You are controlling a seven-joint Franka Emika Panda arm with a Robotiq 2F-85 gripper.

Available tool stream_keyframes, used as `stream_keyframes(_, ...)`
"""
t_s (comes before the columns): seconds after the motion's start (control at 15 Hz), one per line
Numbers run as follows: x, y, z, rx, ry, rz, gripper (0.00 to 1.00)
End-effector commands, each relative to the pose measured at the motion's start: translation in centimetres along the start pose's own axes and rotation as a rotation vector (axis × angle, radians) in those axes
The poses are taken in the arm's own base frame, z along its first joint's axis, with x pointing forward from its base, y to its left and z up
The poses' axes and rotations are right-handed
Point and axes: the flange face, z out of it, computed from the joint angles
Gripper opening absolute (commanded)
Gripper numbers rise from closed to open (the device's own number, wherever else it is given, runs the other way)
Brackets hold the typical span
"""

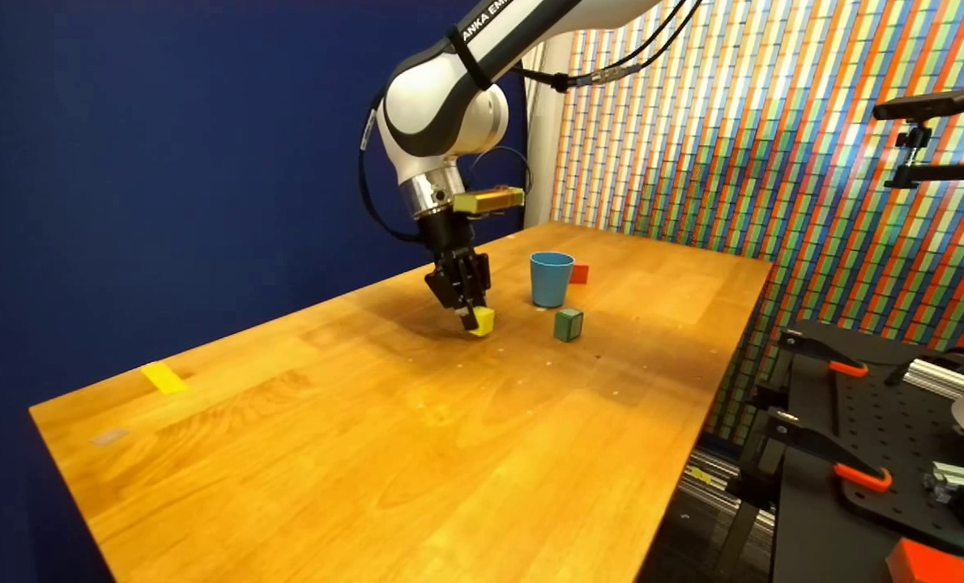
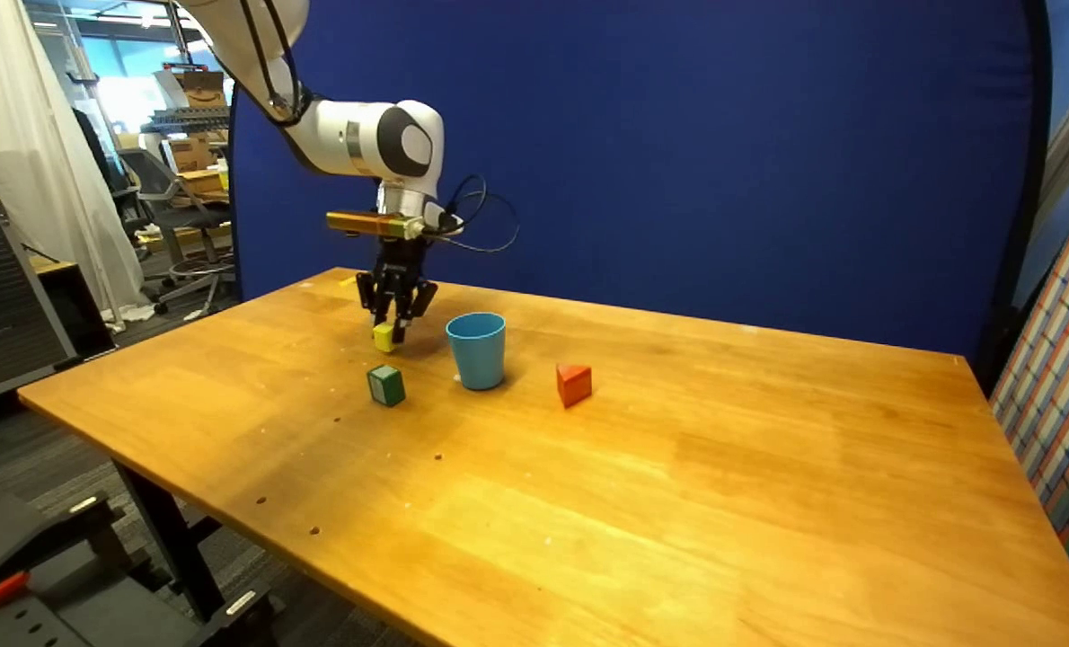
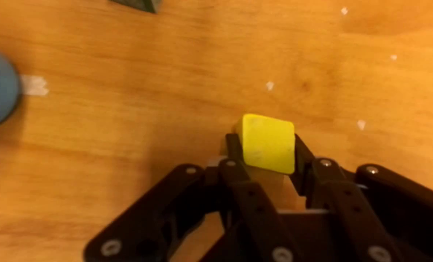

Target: Put the yellow block in the cup

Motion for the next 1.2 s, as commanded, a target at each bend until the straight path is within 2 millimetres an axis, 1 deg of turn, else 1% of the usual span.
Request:
stream_keyframes(0.0,-3.1,5.5,-6.7,0.044,0.147,0.128,0.13)
stream_keyframes(0.13,-4.8,9.1,-10.1,0.068,0.226,0.197,0.13)
stream_keyframes(0.27,-7.2,12.8,-12.7,0.108,0.280,0.267,0.13)
stream_keyframes(0.4,-9.1,15.3,-13.1,0.146,0.277,0.296,0.13)
stream_keyframes(0.53,-10.7,17.5,-12.5,0.195,0.274,0.356,0.13)
stream_keyframes(0.73,-12.4,19.8,-10.5,0.269,0.220,0.386,0.13)
stream_keyframes(0.93,-13.1,21.4,-8.4,0.316,0.185,0.428,0.13)
stream_keyframes(1.13,-13.2,22.2,-7.1,0.351,0.155,0.438,0.14)
